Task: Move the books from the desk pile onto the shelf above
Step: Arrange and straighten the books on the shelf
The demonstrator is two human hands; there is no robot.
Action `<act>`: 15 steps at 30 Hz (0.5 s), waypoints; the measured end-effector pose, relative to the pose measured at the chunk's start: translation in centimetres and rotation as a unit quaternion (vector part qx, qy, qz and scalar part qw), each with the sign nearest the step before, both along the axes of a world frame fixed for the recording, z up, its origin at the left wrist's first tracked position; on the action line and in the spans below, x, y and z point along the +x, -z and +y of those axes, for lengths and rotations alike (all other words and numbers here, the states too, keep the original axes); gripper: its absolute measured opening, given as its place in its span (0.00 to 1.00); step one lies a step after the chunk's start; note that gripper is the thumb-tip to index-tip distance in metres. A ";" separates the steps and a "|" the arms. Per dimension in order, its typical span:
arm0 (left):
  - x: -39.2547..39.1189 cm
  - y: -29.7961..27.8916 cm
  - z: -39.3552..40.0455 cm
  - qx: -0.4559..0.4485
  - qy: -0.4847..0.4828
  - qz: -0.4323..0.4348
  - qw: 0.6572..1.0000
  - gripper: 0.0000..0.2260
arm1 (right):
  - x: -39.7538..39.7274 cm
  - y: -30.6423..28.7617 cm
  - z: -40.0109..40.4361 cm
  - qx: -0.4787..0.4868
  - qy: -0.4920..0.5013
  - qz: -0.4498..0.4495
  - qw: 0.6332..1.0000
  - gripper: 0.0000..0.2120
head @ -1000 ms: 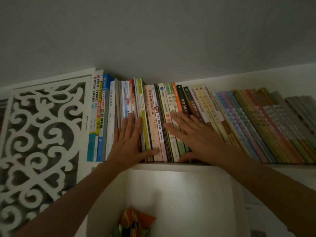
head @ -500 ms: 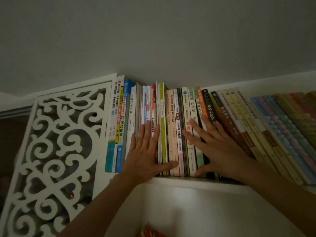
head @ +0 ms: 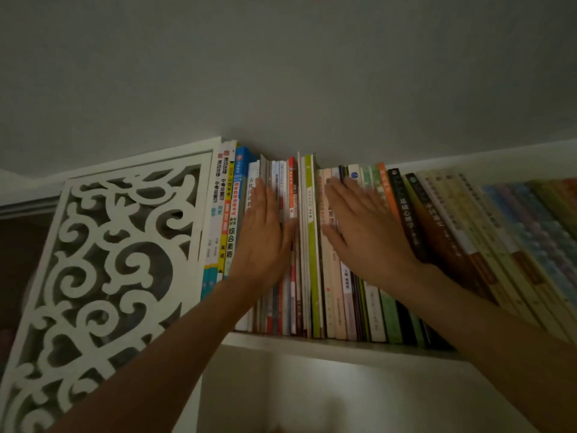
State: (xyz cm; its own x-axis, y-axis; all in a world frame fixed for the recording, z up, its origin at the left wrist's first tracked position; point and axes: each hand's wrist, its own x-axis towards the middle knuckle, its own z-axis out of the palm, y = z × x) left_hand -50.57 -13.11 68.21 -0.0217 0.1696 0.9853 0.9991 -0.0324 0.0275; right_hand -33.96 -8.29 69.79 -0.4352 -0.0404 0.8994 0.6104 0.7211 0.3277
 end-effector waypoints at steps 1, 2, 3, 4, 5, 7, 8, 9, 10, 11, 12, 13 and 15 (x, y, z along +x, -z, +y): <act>-0.3 0.0 0.2 0.012 0.010 0.008 1.000 0.29 | -1.0 -1.0 -0.3 0.014 -0.017 0.008 1.000 0.27; -0.5 0.1 0.4 0.021 0.017 0.017 0.999 0.27 | -2.1 -2.0 -0.5 0.024 -0.027 0.010 0.999 0.27; -0.6 0.2 0.7 0.029 0.022 0.026 0.999 0.26 | -3.1 -3.0 -0.6 0.031 -0.031 0.010 0.999 0.26; -0.7 0.2 1.0 0.032 0.026 0.035 0.999 0.25 | -3.9 -3.8 -0.5 0.034 -0.030 0.016 0.999 0.26; -0.8 0.1 1.4 0.034 0.030 0.039 0.998 0.24 | -4.4 -4.4 -0.4 0.033 -0.025 0.024 0.999 0.25; -1.0 0.0 1.8 0.040 0.033 0.033 0.998 0.24 | -4.9 -5.0 0.0 0.025 -0.012 0.036 0.999 0.25; -1.1 -0.1 2.0 0.046 0.028 0.032 0.998 0.25 | -4.8 -5.1 0.4 0.023 -0.003 0.034 0.999 0.25; -1.2 -0.1 2.2 0.049 0.020 0.034 0.998 0.25 | -4.6 -5.0 0.6 0.020 0.009 0.028 0.999 0.26; -1.3 0.0 2.3 0.047 0.012 0.038 0.998 0.26 | -4.2 -4.6 0.8 0.017 0.020 0.021 0.999 0.26; -1.3 0.0 2.3 0.045 0.006 0.042 0.998 0.27 | -3.7 -4.2 0.8 0.016 0.030 0.017 0.999 0.26; -1.3 -0.1 2.2 0.041 0.001 0.044 0.998 0.28 | -3.1 -3.6 0.7 0.012 0.043 0.016 0.999 0.26; -1.3 -0.2 2.0 0.035 -0.010 0.041 0.998 0.28 | -2.4 -2.8 0.6 0.008 0.058 0.018 0.998 0.26; -1.0 -0.3 1.5 0.015 -0.041 0.033 0.998 0.28 | -0.8 -0.8 0.6 0.025 0.085 0.047 0.995 0.28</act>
State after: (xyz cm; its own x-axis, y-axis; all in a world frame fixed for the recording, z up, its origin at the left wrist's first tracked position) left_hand -51.53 -11.62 68.48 0.0317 0.1397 0.9897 0.9979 0.0507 -0.0391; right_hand -34.80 -7.70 70.60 -0.3538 -0.0183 0.9352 0.7520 0.5889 0.2960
